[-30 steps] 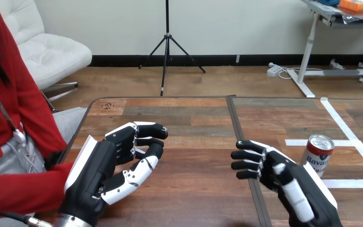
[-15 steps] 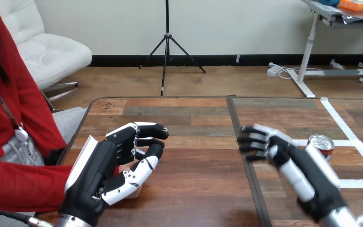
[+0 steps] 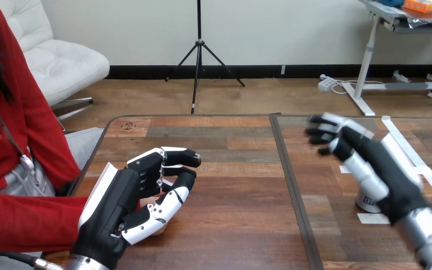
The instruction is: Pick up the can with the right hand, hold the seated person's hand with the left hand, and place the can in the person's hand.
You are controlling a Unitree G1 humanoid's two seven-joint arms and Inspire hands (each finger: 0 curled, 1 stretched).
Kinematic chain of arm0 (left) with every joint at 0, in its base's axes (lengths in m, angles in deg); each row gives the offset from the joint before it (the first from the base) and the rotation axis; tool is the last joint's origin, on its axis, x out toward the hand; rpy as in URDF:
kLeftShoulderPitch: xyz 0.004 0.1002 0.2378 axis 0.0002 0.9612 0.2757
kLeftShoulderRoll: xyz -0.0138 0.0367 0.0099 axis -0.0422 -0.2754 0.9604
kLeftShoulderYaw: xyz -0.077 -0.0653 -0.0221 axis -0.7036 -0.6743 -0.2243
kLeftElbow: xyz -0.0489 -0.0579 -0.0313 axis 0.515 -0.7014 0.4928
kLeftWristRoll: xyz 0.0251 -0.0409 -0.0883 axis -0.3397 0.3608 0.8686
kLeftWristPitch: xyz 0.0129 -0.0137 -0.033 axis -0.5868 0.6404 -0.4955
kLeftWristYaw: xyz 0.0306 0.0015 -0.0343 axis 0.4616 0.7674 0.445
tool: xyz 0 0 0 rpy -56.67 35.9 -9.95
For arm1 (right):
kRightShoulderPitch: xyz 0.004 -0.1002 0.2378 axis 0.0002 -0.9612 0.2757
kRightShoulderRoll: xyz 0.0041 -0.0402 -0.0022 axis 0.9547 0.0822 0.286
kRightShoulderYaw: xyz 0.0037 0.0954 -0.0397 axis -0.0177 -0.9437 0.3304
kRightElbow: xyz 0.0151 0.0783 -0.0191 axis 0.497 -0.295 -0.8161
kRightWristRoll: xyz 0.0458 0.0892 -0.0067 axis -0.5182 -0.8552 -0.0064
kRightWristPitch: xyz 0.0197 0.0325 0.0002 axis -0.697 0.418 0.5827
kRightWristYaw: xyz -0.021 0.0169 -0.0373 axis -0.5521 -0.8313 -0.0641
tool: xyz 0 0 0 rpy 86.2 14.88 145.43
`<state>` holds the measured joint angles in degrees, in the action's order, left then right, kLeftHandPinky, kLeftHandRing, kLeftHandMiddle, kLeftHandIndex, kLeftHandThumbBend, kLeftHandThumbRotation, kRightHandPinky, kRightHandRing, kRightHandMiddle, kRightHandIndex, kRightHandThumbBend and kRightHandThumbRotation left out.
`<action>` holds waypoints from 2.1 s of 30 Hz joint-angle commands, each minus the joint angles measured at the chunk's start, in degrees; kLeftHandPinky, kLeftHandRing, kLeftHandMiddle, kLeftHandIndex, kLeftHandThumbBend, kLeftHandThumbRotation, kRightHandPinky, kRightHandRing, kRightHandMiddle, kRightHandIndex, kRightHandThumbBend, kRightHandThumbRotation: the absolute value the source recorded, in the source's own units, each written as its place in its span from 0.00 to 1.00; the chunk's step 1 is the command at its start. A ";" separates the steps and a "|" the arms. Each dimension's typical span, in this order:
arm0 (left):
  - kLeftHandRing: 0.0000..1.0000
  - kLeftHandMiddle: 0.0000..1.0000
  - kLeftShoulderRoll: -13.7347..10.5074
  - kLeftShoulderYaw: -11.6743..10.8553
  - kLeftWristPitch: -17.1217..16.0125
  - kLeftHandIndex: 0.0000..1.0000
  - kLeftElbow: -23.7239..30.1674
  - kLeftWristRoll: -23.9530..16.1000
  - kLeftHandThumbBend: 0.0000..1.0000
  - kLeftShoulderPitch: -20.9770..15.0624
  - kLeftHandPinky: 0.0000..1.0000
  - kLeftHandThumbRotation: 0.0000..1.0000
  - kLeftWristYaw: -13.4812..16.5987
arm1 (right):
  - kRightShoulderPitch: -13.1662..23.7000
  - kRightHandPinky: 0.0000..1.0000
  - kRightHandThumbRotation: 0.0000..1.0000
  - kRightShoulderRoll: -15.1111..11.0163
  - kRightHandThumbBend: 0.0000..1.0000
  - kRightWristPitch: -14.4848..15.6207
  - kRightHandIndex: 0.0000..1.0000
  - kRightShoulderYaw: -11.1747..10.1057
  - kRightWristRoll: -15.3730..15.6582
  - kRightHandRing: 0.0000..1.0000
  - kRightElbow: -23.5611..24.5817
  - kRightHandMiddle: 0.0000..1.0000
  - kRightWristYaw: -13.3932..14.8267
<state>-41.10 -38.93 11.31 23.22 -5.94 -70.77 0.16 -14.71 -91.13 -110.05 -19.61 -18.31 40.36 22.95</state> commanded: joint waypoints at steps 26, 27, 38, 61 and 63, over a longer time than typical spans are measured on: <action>0.67 0.71 -0.40 -0.01 0.02 0.66 4.14 0.65 0.23 -2.50 0.45 0.36 -0.09 | 22.70 0.82 0.63 -11.01 0.99 -7.00 0.87 -2.55 6.15 0.84 -27.00 0.84 9.90; 0.67 0.71 -0.41 -0.01 -0.05 0.66 4.11 0.65 0.23 -2.49 0.45 0.35 -0.10 | 23.03 0.83 0.61 -11.22 1.00 -6.79 0.87 -2.42 6.50 0.85 -27.57 0.85 10.22; 0.67 0.70 -0.40 -0.04 -0.88 0.66 3.71 0.09 0.20 -2.56 0.44 0.35 0.11 | 26.33 0.91 0.42 -12.76 1.00 -6.09 0.89 -1.13 9.32 0.91 -34.12 0.89 12.07; 0.67 0.70 -0.35 -0.06 -0.97 0.66 3.74 1.01 0.18 -2.50 0.45 0.33 -0.27 | 28.07 0.79 0.21 -13.75 1.00 -3.26 0.93 2.94 14.70 0.88 -41.33 0.90 14.48; 0.67 0.70 -0.38 -0.07 -0.91 0.66 3.78 1.10 0.18 -2.52 0.44 0.33 -0.34 | 28.11 0.79 0.21 -13.86 1.00 -2.67 0.93 3.42 15.16 0.88 -41.59 0.91 14.65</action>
<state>-41.10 -38.91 11.42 24.79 -5.74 -70.77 0.03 8.21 -103.38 -113.35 -17.29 -4.10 -1.00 36.01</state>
